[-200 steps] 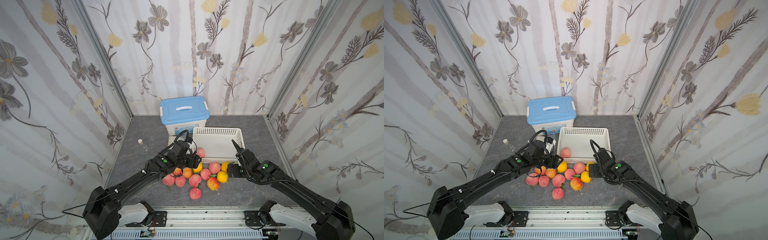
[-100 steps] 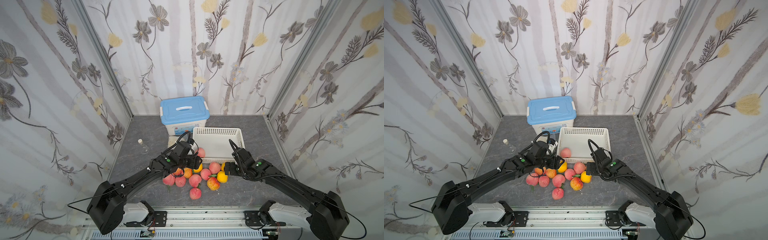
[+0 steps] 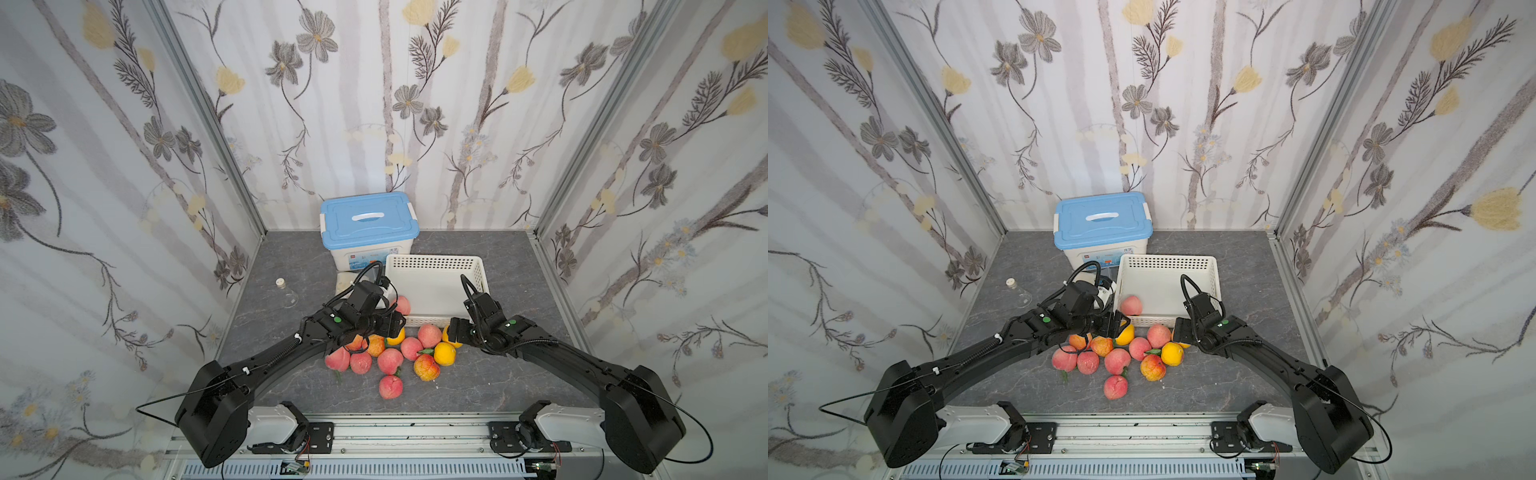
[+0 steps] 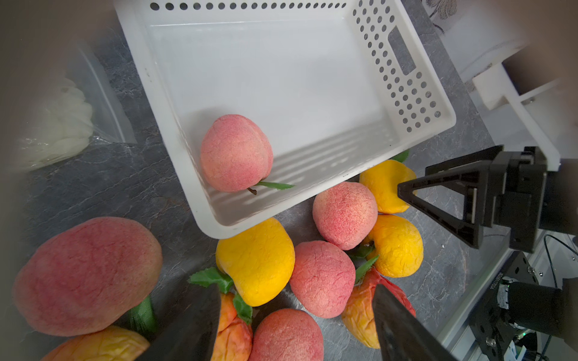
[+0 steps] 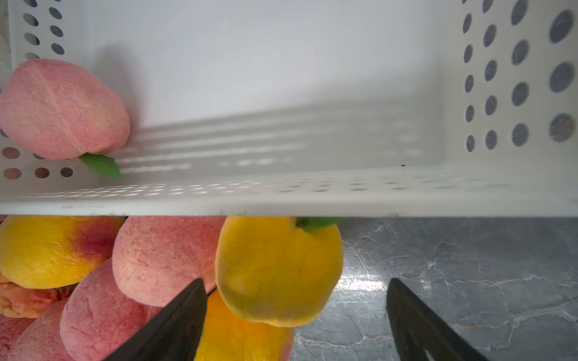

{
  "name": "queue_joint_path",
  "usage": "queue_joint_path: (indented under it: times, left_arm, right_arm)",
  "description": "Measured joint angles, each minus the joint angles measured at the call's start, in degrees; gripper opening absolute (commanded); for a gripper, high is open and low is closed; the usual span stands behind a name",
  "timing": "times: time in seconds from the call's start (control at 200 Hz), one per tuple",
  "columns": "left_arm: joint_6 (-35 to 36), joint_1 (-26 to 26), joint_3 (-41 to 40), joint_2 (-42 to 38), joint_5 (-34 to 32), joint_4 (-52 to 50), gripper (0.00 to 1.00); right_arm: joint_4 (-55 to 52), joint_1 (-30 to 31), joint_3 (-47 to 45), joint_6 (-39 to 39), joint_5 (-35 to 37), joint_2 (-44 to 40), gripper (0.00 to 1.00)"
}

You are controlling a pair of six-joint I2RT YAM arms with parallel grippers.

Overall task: Put the peaches into the basket
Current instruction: Pick up the peach from the center of the board.

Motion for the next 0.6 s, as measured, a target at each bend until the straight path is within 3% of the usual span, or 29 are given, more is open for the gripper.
queue_joint_path:
  times: [0.365, 0.6]
  left_arm:
    - [0.0, 0.0, 0.5, 0.0, 0.0, -0.8, 0.78]
    - [0.0, 0.0, 0.7, -0.1, -0.2, -1.3, 0.78]
  right_arm:
    - [5.2, -0.6, -2.1, 1.0, -1.0, 3.5, 0.76]
    - [5.2, -0.7, -3.7, 1.0, -1.0, 0.8, 0.71]
